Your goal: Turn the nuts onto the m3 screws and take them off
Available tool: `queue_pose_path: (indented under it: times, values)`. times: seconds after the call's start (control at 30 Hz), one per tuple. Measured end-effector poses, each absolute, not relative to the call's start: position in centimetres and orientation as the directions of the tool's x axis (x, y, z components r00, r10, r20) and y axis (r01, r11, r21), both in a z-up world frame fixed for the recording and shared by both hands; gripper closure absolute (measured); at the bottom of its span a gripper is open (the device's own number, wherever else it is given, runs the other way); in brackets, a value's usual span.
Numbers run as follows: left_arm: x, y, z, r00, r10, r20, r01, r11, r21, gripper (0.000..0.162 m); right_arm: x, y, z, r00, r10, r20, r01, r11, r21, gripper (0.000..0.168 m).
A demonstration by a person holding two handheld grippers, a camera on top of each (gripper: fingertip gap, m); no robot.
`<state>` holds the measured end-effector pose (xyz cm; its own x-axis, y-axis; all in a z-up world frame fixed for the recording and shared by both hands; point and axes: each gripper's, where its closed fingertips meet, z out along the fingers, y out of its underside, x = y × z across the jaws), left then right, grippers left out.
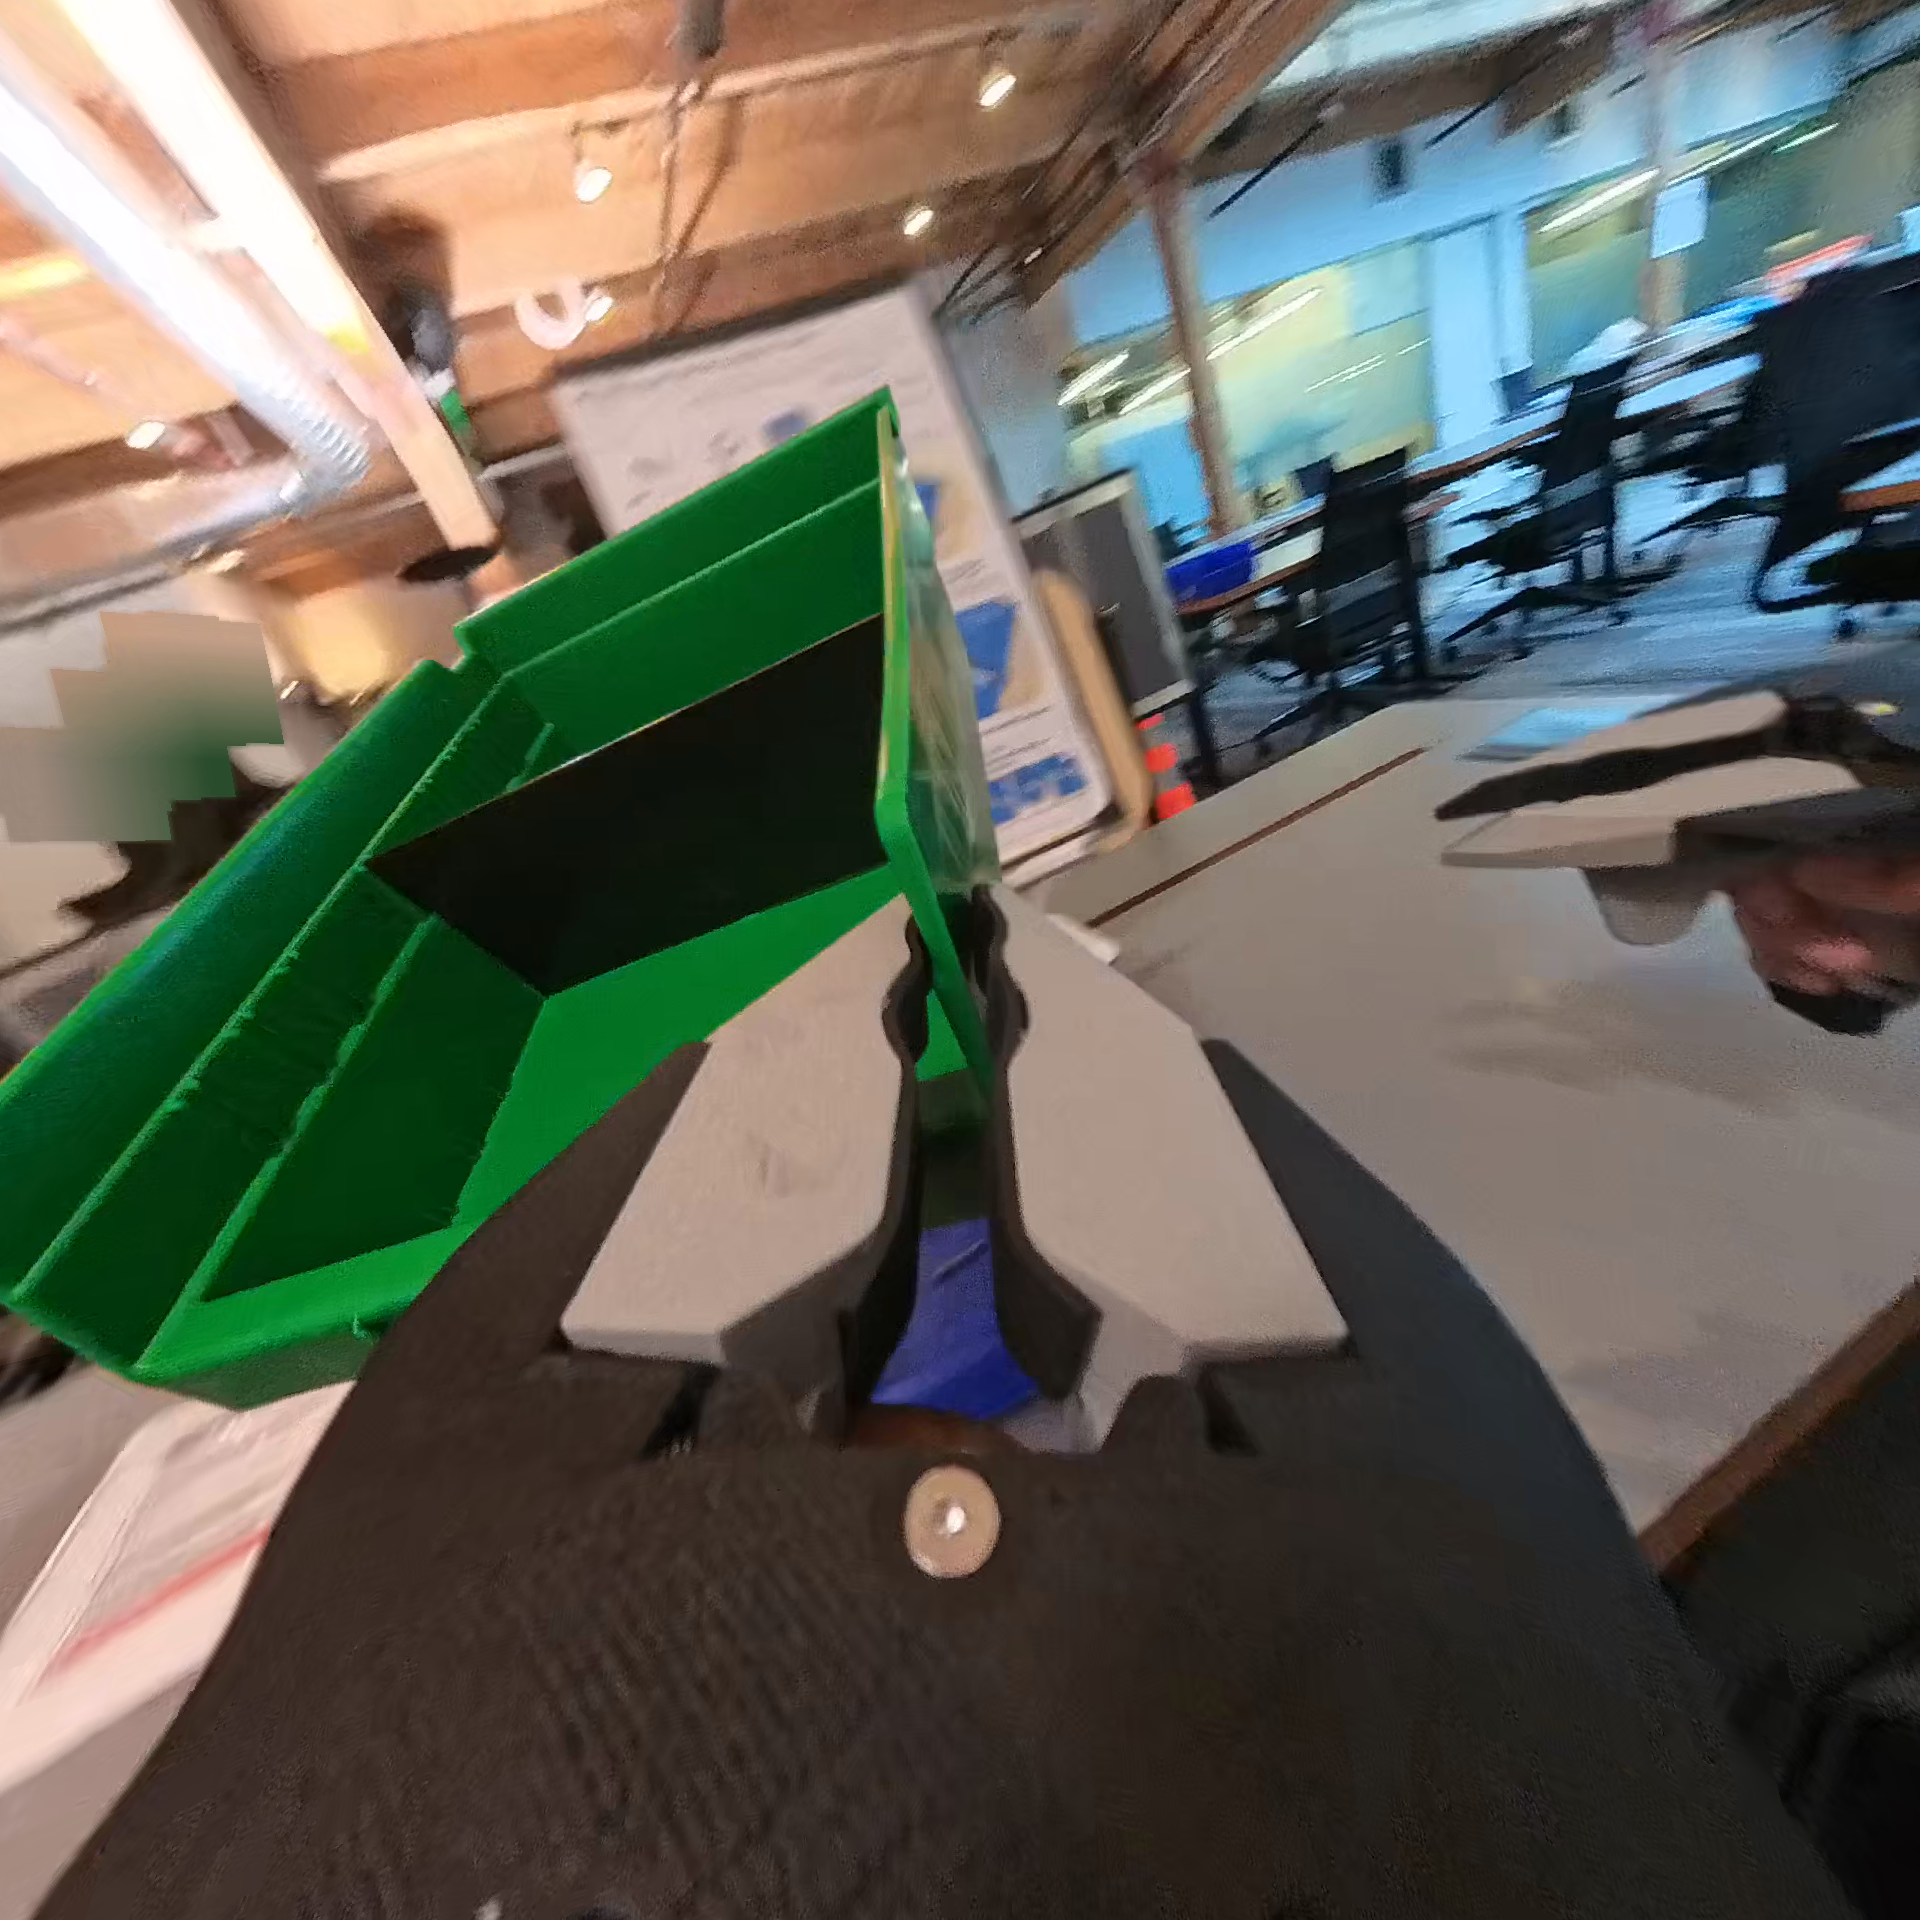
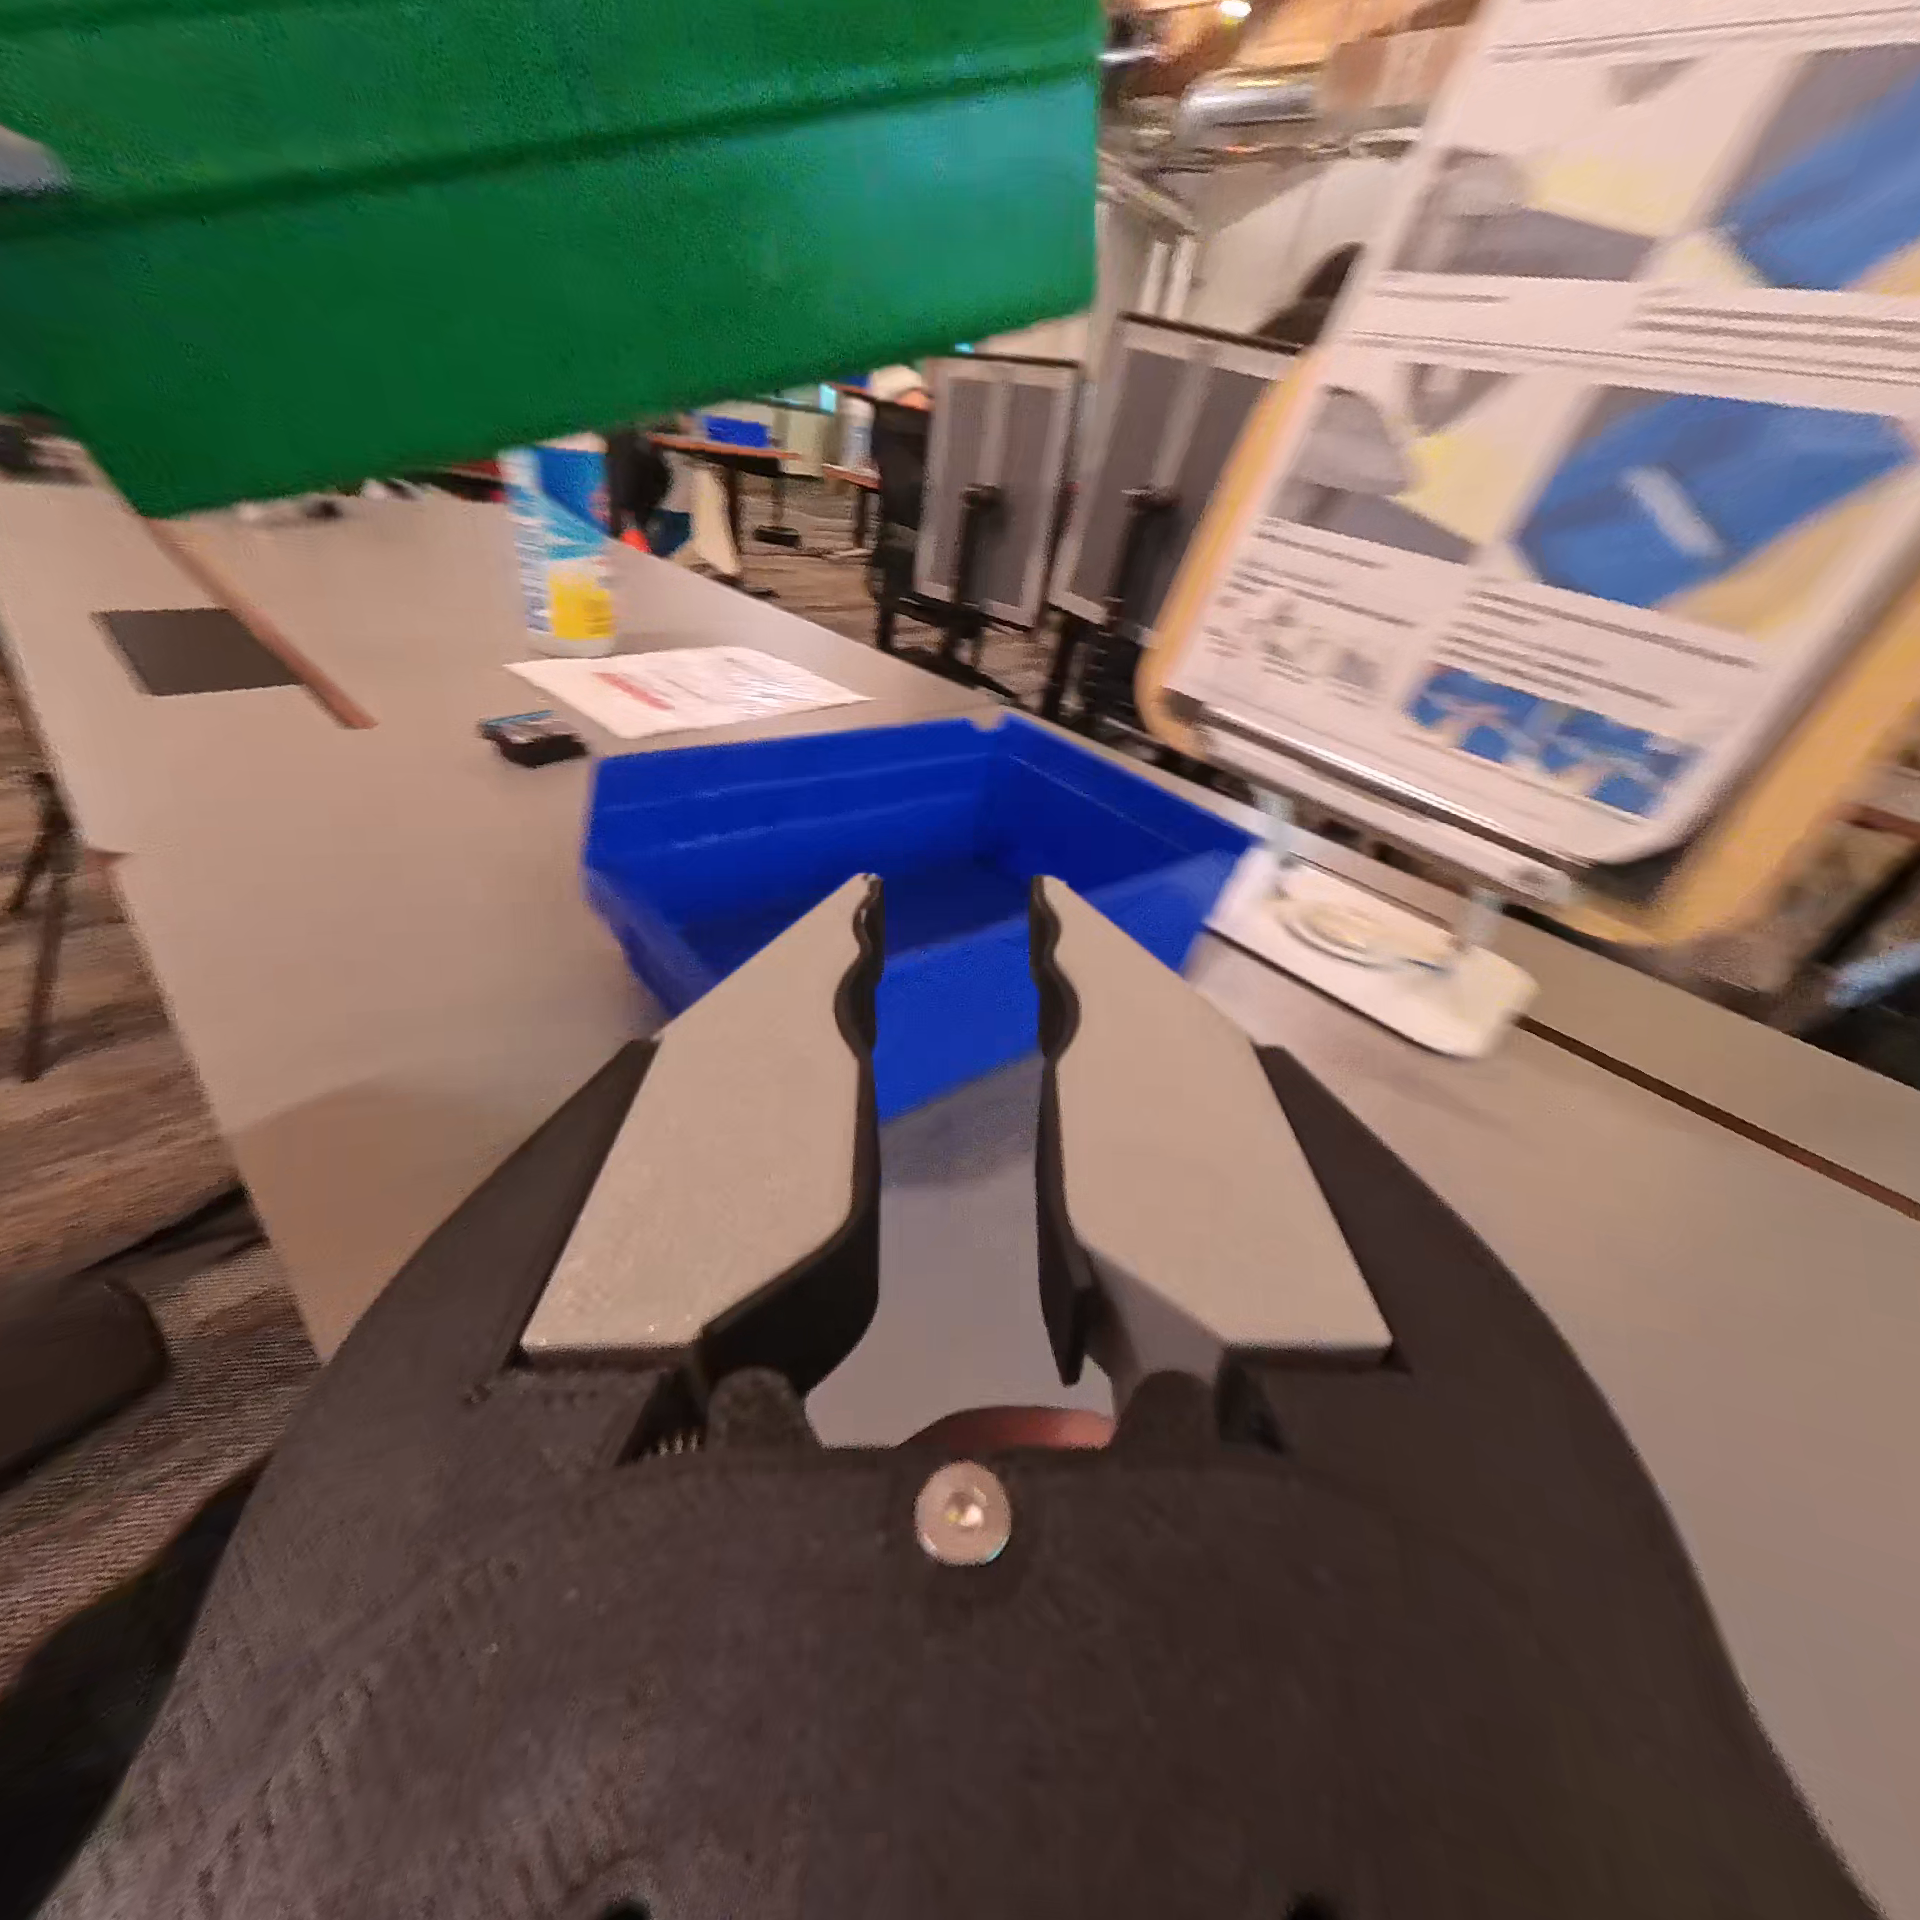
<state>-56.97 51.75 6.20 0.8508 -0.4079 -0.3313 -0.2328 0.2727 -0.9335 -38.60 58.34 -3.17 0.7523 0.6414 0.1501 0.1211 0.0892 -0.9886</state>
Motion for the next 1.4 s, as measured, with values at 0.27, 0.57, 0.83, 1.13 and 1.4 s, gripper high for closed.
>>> queue_pose_path:
  times: [0.27, 0.57, 0.83, 1.13, 1.4]
  values:
    - [-36.4, 47.9, 5.6, 0.524, -0.741, -0.42, -0.164, 0.396, -0.903, 0.159, -15.4, 56.7, -2.8, 0.931, 0.342, 0.125, 0.151, -0.05, -0.987, 0.137]
    - [-19.0, 50.1, -11.6, 0.272, -0.927, -0.259, -0.342, 0.159, -0.926, 0.157, -0.4, 56.4, -8.2, 0.993, 0.111, -0.029, -0.002, -0.232, -0.973, 0.136]
    - [-16.1, 49.1, -14.5, 0.242, -0.944, -0.226, -0.378, 0.122, -0.917, 0.135, 2.6, 57.1, -12.6, 0.977, 0.018, -0.211, -0.195, -0.314, -0.929, 0.134]
    - [-35.1, 52.4, -10.1, 0.446, -0.895, 0.001, -0.234, -0.118, -0.965, 0.127, 1.9, 55.0, -14.4, 0.989, 0.118, -0.09, -0.019, -0.502, -0.865, 0.161]
    - [-44.2, 56.1, -12.9, 0.656, -0.749, 0.09, -0.154, -0.249, -0.956, 0.129, 5.3, 70.5, -14.7, 0.996, 0.084, 0.006, 0.046, -0.477, -0.878, 0.168]
